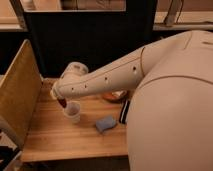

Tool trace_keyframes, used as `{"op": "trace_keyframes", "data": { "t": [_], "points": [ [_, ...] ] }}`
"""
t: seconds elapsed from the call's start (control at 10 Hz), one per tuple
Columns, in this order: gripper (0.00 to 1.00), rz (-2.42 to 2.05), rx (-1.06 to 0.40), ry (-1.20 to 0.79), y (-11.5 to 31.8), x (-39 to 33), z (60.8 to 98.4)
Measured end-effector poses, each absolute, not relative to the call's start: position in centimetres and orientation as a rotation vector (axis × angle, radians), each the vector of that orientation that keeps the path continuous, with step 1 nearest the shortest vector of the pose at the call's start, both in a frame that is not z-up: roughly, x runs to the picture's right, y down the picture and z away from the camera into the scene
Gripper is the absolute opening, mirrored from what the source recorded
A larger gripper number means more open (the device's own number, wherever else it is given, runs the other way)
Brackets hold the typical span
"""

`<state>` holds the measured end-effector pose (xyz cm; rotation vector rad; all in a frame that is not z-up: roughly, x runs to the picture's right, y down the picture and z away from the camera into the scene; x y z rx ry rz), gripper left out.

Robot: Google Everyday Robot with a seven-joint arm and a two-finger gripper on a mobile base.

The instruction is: Place the pepper in the ceramic cup

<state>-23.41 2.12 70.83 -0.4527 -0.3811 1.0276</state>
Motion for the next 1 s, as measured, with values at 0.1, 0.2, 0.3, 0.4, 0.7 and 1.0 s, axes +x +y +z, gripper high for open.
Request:
{"op": "trace_keyframes", "data": {
  "t": [0.1,0.2,0.3,0.4,0.7,1.0],
  "points": [
    [0.80,1.028,-0.452,-0.381,2.11,-23.39,70.83],
    [0.80,1.028,-0.452,-0.381,2.11,-23.38,70.84],
    [0.80,1.028,-0.452,-0.381,2.10,-23.37,70.84],
    [0.80,1.028,-0.452,-0.381,2.10,-23.38,70.84],
    [0.80,1.028,-0.453,-0.380,2.15,-23.37,70.90],
    [0.80,1.028,-0.453,-0.380,2.16,-23.36,70.91]
  ]
}}
